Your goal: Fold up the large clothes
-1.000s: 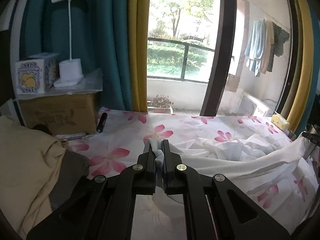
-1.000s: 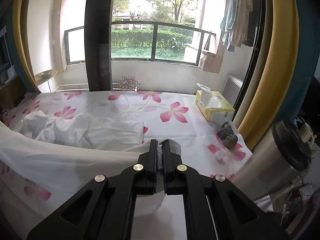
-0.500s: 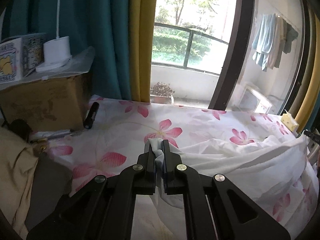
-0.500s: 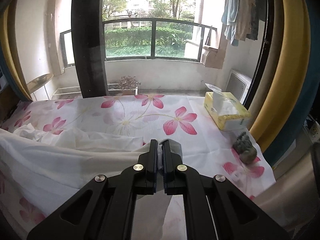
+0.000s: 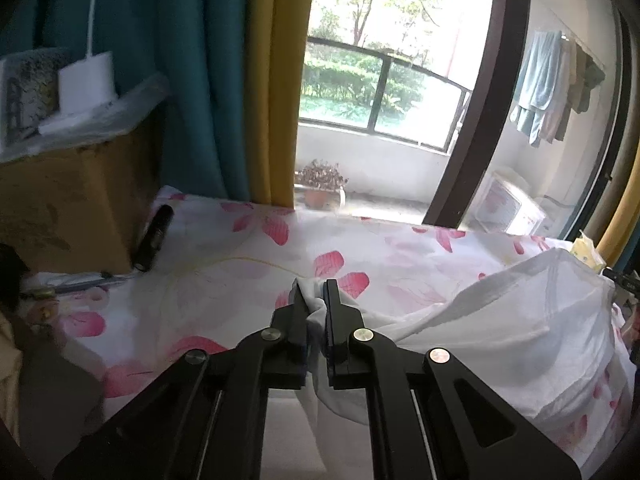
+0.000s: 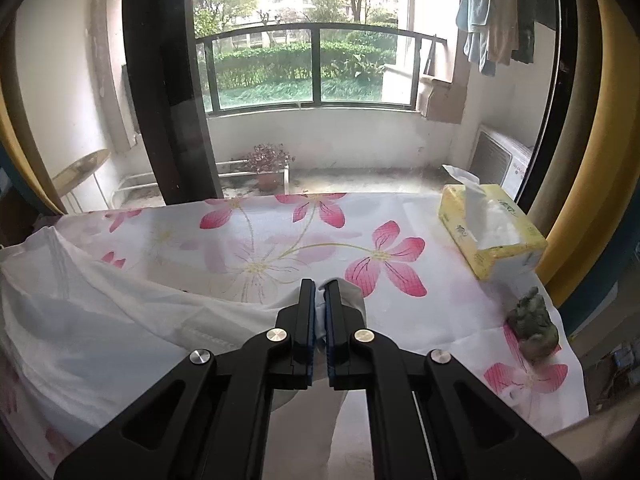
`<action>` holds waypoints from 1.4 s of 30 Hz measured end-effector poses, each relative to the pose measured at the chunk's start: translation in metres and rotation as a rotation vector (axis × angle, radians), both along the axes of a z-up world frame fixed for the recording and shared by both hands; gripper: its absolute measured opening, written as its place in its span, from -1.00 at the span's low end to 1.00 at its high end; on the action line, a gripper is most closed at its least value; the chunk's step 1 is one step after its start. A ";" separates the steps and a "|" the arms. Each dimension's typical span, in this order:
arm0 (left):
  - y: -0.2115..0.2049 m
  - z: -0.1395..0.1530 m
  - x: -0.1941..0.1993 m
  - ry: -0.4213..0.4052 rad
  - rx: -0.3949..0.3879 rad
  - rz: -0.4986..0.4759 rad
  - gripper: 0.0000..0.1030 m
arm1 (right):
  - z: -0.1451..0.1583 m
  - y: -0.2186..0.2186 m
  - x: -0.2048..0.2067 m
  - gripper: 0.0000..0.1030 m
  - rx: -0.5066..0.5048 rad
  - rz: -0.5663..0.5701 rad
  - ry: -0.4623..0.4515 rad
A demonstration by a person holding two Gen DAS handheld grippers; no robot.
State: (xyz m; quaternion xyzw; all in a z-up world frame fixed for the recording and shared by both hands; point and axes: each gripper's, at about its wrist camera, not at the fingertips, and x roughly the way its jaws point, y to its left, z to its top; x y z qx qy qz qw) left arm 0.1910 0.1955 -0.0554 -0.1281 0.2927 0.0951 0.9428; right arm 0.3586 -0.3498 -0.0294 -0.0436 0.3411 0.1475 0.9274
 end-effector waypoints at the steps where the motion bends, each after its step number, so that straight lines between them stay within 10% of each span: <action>1: -0.001 -0.004 0.005 0.023 0.007 0.002 -0.89 | -0.001 0.002 0.002 -0.91 -0.005 -0.003 0.003; 8: -0.006 -0.011 0.013 0.062 0.053 0.032 -0.12 | -0.015 0.009 0.013 -0.66 -0.072 -0.067 0.023; 12: -0.012 -0.002 0.009 0.057 0.099 0.054 -0.03 | -0.006 0.005 0.007 0.23 -0.058 -0.103 -0.008; 28: -0.140 -0.007 -0.019 0.047 0.101 -0.355 -0.03 | -0.002 0.080 -0.080 0.23 -0.025 0.208 -0.015; 42: -0.197 -0.032 -0.035 0.116 0.128 -0.496 -0.03 | -0.036 0.156 -0.149 0.23 -0.084 0.425 0.023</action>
